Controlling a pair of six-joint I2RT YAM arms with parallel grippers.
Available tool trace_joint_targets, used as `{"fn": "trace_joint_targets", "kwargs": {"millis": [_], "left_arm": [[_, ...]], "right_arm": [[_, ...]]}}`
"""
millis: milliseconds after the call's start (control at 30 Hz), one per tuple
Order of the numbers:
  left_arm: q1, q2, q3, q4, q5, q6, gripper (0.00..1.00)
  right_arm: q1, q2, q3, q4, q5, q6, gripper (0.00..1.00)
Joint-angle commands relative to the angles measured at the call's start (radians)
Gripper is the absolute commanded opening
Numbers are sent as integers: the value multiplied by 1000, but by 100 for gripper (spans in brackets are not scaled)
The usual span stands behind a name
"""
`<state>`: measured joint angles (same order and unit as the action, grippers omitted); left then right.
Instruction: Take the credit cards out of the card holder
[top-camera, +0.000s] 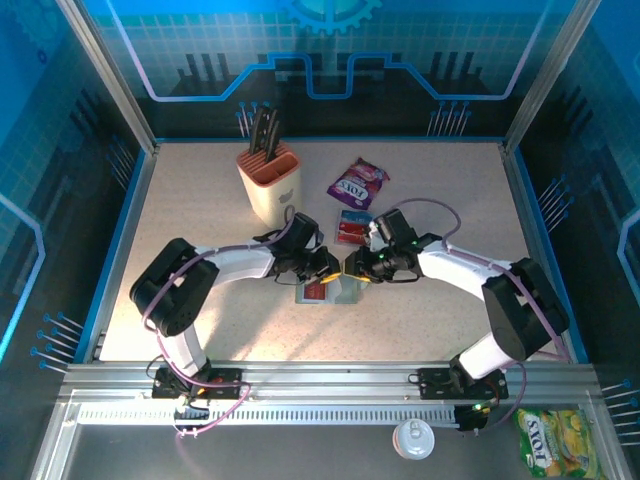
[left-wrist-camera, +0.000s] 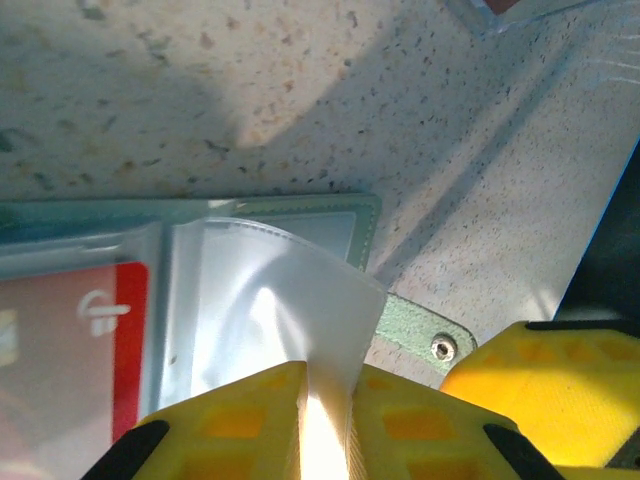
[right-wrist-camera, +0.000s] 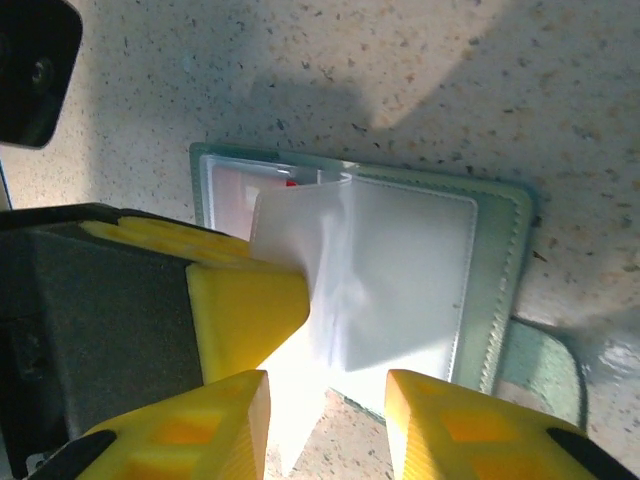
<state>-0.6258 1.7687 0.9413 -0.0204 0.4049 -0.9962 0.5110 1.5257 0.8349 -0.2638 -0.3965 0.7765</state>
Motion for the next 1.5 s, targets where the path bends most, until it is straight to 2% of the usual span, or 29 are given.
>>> {"fn": "trace_joint_targets", "kwargs": {"millis": [0, 200, 367, 600, 833, 1067, 1300, 1467], "left_arm": [[-16, 34, 56, -23, 29, 11, 19], [-25, 53, 111, -55, 26, 40, 29], [-21, 29, 159, -169, -29, 118, 32], [18, -25, 112, -190, -46, 146, 34], [58, -74, 68, -156, -22, 164, 42], [91, -76, 89, -184, -18, 188, 42], [152, -130, -5, -191, -18, 199, 37], [161, -185, -63, -204, -37, 200, 34]], "right_arm": [[-14, -37, -12, -28, 5, -20, 37], [-14, -50, -24, -26, 2, -12, 37], [-11, -37, -18, -22, -10, -8, 38], [22, 1, 20, -22, -6, 1, 38], [52, 23, 39, -34, 7, 5, 38], [64, 24, 80, -48, 13, 4, 38], [90, 86, 112, -24, -9, 13, 38], [121, 159, 153, 2, -24, 23, 38]]}}
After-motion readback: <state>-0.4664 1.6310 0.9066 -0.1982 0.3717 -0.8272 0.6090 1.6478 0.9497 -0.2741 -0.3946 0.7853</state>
